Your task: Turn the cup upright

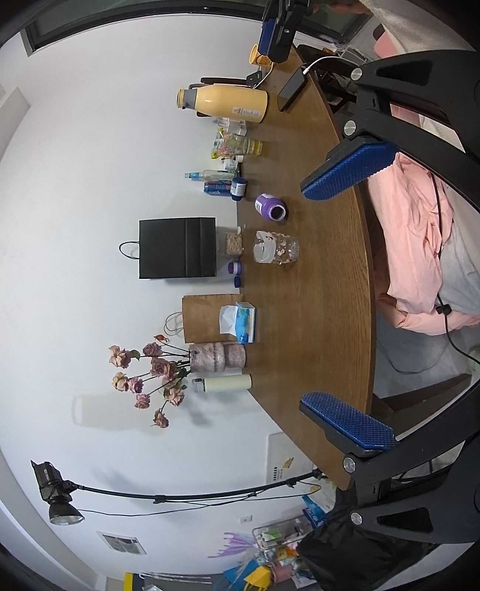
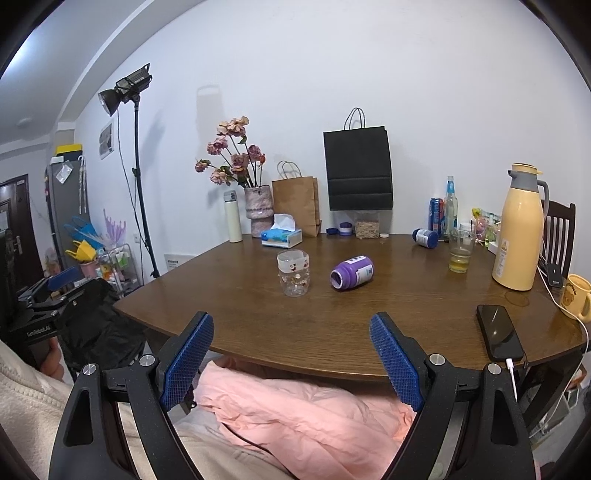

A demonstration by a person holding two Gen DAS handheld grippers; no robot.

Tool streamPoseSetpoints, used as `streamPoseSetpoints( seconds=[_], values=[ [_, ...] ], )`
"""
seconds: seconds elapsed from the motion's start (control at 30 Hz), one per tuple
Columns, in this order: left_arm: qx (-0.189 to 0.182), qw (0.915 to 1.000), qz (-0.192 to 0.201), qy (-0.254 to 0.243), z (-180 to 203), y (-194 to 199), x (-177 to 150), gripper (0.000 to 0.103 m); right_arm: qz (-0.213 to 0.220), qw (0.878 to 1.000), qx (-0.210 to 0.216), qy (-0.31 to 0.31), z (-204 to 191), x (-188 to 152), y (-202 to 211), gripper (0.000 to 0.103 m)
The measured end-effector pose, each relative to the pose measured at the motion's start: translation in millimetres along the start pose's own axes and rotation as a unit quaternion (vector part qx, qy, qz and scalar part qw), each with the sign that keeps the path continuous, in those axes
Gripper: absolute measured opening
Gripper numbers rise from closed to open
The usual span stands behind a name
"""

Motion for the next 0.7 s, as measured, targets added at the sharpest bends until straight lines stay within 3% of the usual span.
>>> streamPoseSetpoints(
  seconds=[0.7],
  values=[
    [-0.001,1.0,0.0,-0.001,2.4,0.2,0.4,0.103,0.0,1.0,0.005,0.005,-2.7,-1.2,-3.6,0.09]
  ],
)
Point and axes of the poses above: each gripper's, at about its wrist camera, not at the fingertips, and y roughly against the way its jaws point, z to its right, x to its top, the point moved 10 cm from there along -y, roughly the way its jaws point, and after that the axes turned 11 degrees about -y, right-handed, at the moved point
